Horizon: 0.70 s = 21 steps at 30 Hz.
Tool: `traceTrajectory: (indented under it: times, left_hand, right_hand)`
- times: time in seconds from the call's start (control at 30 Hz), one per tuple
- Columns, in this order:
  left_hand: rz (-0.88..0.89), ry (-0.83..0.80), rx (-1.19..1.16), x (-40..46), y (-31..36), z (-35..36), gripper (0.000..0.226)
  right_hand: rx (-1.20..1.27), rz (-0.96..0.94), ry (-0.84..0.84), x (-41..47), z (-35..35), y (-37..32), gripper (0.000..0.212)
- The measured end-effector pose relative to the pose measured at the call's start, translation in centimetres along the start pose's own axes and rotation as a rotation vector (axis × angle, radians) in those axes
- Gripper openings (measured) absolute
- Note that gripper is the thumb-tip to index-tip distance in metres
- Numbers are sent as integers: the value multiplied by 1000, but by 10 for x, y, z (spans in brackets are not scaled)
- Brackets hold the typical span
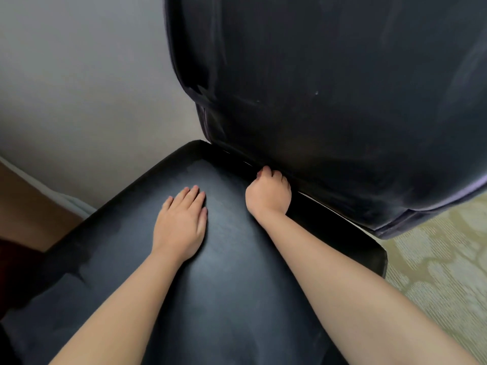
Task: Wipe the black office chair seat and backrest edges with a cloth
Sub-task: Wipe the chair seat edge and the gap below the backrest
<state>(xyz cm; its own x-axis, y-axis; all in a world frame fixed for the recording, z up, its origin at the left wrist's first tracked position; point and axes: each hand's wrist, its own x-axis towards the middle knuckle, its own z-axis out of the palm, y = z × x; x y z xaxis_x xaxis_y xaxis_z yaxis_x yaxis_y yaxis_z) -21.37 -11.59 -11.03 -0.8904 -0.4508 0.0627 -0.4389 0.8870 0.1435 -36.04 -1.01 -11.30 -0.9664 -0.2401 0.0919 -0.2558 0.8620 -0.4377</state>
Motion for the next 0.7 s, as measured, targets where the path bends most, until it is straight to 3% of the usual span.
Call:
traceTrajectory:
  times: [0.13, 0.47, 0.7]
  left_hand:
    - [-47, 21, -26, 8, -13, -1, 63]
    - [-61, 35, 11, 26, -52, -9, 73]
    - [-130, 82, 48, 27, -99, -17, 60]
  right_hand:
    - [-20, -37, -39, 11, 11, -18, 31]
    - [-22, -189, -149, 40, 35, -72, 34]
    - [2, -423, -280, 63, 50, -116, 33]
